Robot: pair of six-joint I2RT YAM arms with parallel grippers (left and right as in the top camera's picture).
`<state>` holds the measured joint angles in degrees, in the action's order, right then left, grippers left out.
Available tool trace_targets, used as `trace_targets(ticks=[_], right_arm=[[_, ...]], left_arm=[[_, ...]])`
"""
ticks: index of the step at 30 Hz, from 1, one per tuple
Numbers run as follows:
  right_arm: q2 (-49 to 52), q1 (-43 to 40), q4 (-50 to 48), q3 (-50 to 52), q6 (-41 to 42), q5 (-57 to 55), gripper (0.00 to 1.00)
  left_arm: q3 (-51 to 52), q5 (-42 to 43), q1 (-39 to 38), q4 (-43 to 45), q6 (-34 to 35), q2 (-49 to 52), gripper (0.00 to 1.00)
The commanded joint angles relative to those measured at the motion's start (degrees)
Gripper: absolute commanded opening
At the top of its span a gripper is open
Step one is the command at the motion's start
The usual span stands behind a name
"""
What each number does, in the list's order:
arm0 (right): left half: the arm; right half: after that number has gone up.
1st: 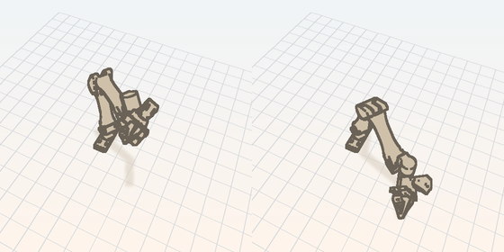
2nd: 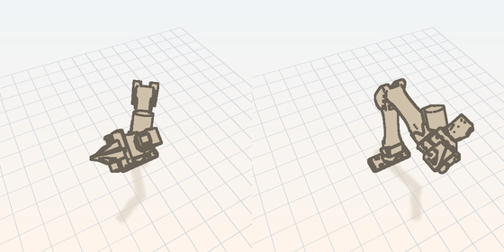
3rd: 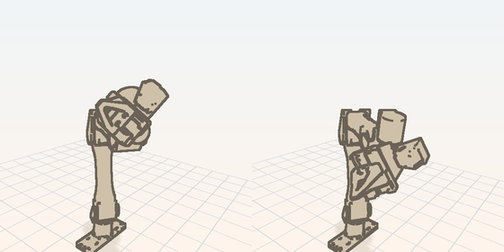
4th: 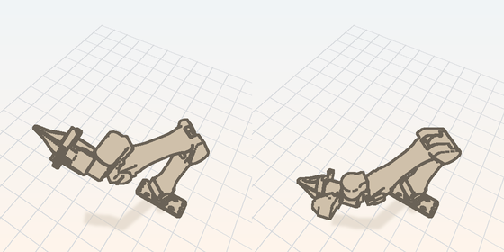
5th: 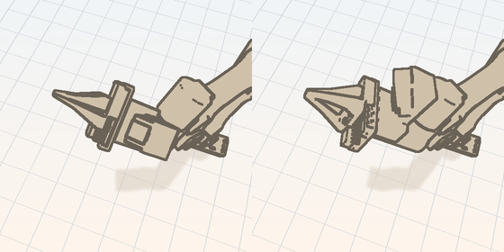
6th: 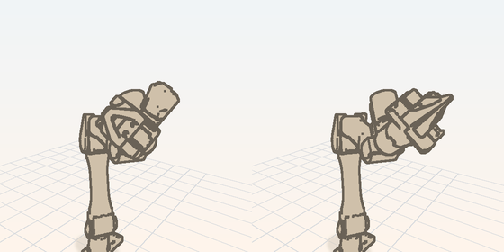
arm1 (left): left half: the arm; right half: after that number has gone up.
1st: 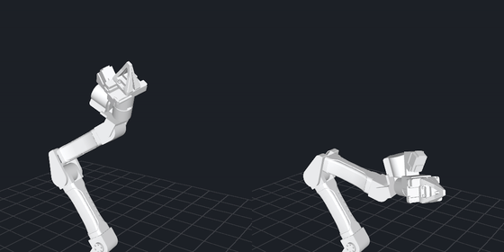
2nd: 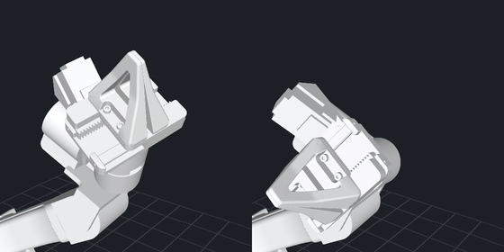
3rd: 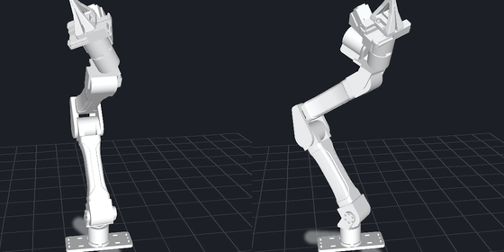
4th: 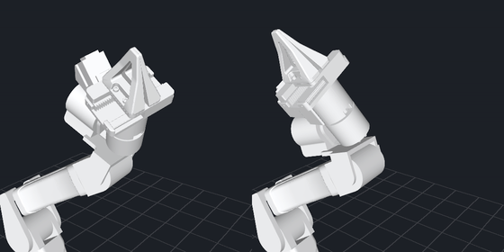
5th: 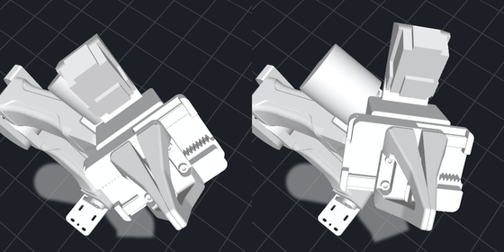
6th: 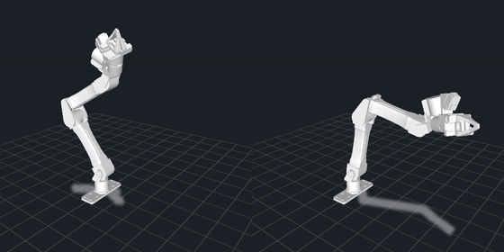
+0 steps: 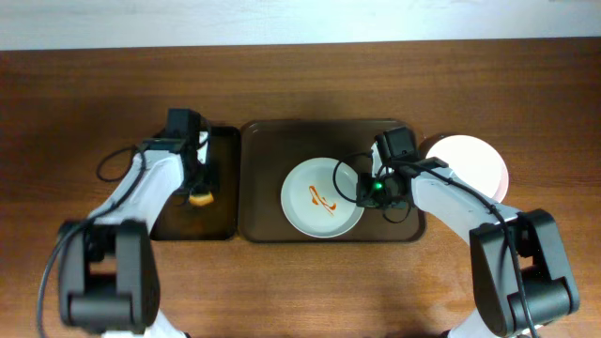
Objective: Clean dirty plates on tray and stack at the side
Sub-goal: 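Grasp the pale green plate rim with the right gripper, then scrub the pale green plate with the sponge in left gripper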
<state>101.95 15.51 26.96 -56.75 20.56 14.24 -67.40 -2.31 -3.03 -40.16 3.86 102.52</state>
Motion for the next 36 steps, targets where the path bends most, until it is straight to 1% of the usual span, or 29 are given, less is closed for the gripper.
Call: trace_targets(ticks=[1,3,9,15,16,18,36], right_arm=[[-0.2,0.6,-2.5,0.3,-1.0,-1.2,0.04],[-0.2,0.6,-2.8,0.3,-1.6,-3.1,0.04],[-0.2,0.6,-2.3,0.3,-1.8,-3.1,0.04],[-0.2,0.6,-2.3,0.3,-1.9,-3.8,0.04],[-0.2,0.6,-2.3,0.3,-1.9,-3.8,0.04],[-0.2,0.6,-2.3,0.3,-1.8,-4.0,0.04],[-0.2,0.6,-2.3,0.3,-1.8,-4.4,0.04]], left_arm=[[-0.3,2.6,0.3,1.4,-0.9,-9.2,0.00],[-0.3,2.6,0.3,2.1,-0.9,-10.9,0.00],[-0.3,2.5,0.3,3.6,-0.2,-13.0,0.00],[-0.3,2.3,0.3,10.3,-0.3,-22.1,0.00],[-0.3,1.0,0.3,11.9,-0.3,-24.5,0.00],[-0.3,-0.4,0.3,12.6,-0.3,-26.2,0.00],[-0.3,-0.4,0.3,12.7,-0.2,-26.9,0.00]])
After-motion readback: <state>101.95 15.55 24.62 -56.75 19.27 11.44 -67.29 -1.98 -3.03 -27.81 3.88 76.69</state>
